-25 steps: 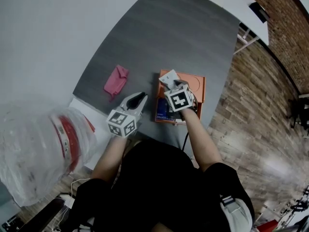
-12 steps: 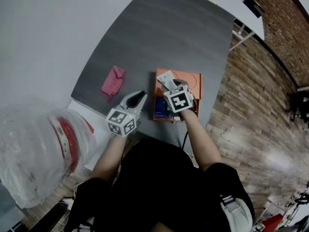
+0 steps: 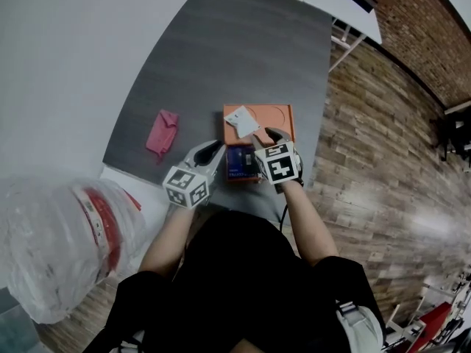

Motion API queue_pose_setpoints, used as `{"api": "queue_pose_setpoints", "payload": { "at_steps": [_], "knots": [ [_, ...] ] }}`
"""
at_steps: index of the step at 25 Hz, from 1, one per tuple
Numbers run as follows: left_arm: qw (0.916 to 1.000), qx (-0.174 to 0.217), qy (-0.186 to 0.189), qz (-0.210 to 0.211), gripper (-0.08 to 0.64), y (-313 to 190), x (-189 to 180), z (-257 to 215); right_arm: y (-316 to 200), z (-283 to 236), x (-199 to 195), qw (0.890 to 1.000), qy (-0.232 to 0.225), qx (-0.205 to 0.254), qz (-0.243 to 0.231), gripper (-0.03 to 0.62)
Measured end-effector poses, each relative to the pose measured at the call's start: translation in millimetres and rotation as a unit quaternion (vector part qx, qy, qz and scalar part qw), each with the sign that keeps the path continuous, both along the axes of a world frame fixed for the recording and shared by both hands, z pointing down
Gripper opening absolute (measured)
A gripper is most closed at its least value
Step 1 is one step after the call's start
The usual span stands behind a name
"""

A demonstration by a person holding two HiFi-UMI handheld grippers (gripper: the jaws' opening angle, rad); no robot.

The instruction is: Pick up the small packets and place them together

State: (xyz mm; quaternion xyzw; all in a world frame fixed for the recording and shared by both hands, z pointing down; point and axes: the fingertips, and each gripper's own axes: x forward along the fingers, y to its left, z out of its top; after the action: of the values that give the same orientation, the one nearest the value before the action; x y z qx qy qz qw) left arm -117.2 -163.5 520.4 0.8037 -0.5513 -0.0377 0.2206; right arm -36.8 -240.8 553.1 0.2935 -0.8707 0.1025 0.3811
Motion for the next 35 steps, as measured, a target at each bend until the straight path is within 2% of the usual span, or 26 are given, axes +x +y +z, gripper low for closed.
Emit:
{"api": "queue_pose_setpoints", "payload": {
  "at_steps": [4, 7, 15, 21, 24, 26, 35],
  "knots": [
    [0.9998, -0.002, -0.003, 0.022, 0.052, 3, 10, -1, 6, -1, 28, 0.999, -0.011, 0.007, 0.04, 0.146],
    [0.9995, -0.006, -0.002, 0.032, 0.051, 6, 15, 2, 14, 13, 49, 0.998, -0.009, -0.009, 0.066, 0.135],
    [0.9984, -0.024, 0.0, 0.051, 0.049, 15, 24, 17, 37, 53, 72, 0.995, 0.025, -0.052, 0.087, 0.135],
    [0.9979, -0.037, 0.003, 0.053, 0.049, 12, 26, 28, 44, 74, 66, 0.994, 0.045, -0.081, 0.065, 0.143],
    [0.9977, -0.044, 0.006, 0.051, 0.048, 12, 27, 34, 47, 87, 62, 0.991, 0.063, -0.105, 0.046, 0.179],
    [0.9977, -0.048, 0.005, 0.047, 0.049, 13, 27, 37, 50, 97, 58, 0.989, 0.073, -0.128, 0.03, 0.226],
    [0.9967, -0.073, 0.002, 0.036, 0.048, 17, 23, 51, 53, 121, 53, 0.976, 0.118, -0.181, -0.01, 0.235]
  ]
}}
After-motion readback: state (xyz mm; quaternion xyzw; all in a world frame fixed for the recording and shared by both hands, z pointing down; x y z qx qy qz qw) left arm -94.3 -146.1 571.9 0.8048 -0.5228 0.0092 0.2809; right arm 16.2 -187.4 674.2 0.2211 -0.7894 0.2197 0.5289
